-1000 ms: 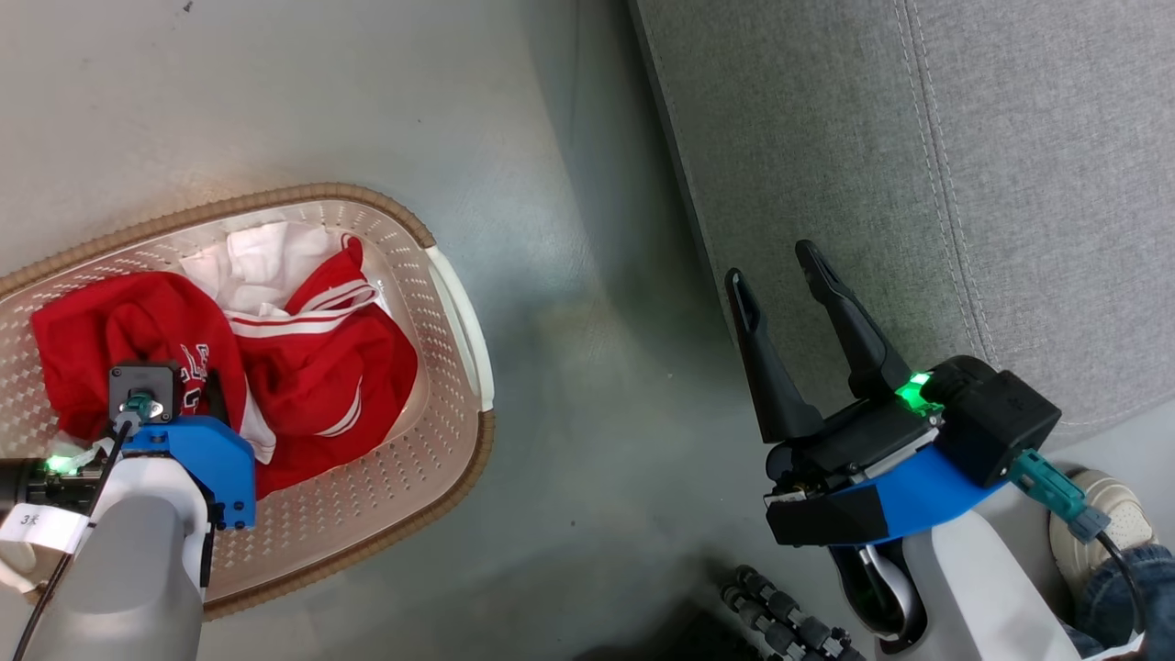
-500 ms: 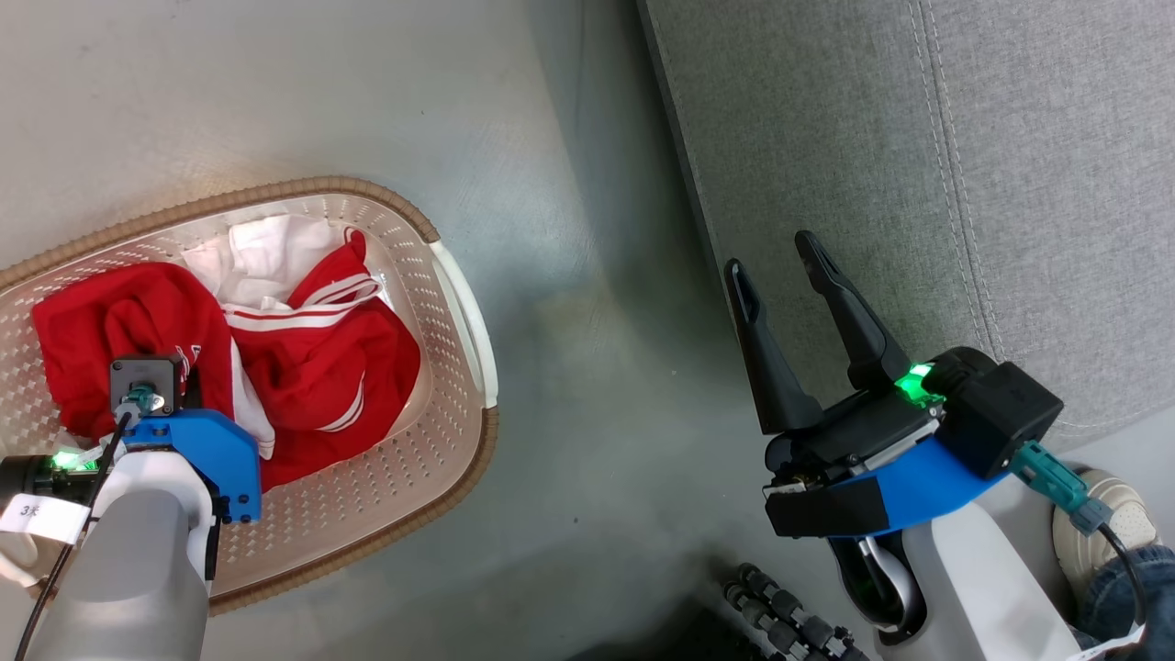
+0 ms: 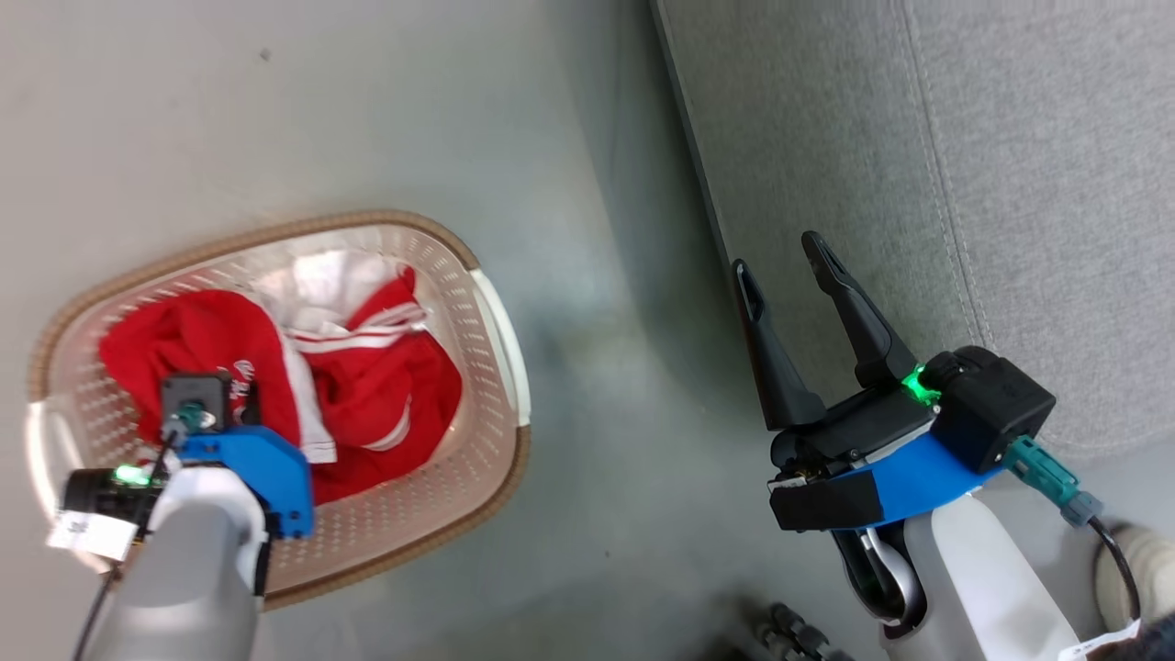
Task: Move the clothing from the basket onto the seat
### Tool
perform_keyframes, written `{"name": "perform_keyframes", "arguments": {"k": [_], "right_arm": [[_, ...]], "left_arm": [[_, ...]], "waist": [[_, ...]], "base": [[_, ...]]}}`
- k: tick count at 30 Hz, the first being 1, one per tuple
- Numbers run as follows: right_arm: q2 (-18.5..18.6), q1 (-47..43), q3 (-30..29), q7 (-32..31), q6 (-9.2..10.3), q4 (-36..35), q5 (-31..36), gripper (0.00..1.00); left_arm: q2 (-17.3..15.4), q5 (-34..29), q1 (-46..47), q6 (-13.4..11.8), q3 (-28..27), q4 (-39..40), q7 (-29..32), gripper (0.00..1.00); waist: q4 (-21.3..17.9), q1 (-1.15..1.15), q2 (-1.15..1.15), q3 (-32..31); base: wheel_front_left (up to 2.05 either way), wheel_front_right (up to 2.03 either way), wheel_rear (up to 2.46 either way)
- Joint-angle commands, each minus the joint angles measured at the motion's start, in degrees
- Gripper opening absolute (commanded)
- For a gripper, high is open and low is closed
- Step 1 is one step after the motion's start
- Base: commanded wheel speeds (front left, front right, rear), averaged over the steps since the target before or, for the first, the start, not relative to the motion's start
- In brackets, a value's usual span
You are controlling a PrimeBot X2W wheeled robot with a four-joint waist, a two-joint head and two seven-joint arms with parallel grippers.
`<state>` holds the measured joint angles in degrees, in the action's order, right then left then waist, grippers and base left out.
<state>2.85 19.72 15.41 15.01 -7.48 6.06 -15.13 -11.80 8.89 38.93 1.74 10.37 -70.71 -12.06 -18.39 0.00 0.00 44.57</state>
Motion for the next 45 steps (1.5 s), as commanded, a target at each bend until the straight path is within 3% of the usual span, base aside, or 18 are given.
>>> {"name": "perform_keyframes", "arguments": {"k": [1, 10, 23, 32, 45], "right_arm": [[0.08, 0.24, -0.31, 0.26, -0.03, 0.52, 0.88, 1.00], [0.11, -3.61, -1.48, 0.25, -0.03, 4.59, 4.50, 1.00], [0.11, -10.69, -1.25, 0.25, -0.03, 8.60, 5.21, 1.00], [0.11, -13.85, -0.45, 0.18, -0.03, 10.02, 5.57, 1.00], [0.11, -16.39, -0.14, -1.76, -0.03, 9.38, 6.09, 1.00]], "left_arm": [[0.82, 0.42, -0.64, 0.36, 0.25, -0.34, -0.67, 0.00], [5.44, 0.75, -4.35, 3.77, 2.79, -1.54, -2.30, 0.00], [8.83, 2.32, -8.10, 5.82, 9.33, 2.36, -3.14, 0.00], [8.85, 13.41, -9.28, 5.70, 25.21, 17.06, -1.54, 0.00], [8.88, 20.56, -2.75, 5.71, 35.06, 28.40, -0.80, 0.00]], "waist": [[2.59, 0.00, 0.00, -4.10], [8.74, 0.00, 0.00, -19.43], [14.62, 0.00, 0.00, -35.19], [16.81, 0.00, 0.00, -41.13], [16.89, 0.00, 0.00, -45.74]], "base": [[0.00, 0.00, 0.00], [0.00, 0.00, 0.00], [0.00, 0.00, 0.00], [0.00, 0.00, 0.00], [0.00, 0.00, 0.00]]}}
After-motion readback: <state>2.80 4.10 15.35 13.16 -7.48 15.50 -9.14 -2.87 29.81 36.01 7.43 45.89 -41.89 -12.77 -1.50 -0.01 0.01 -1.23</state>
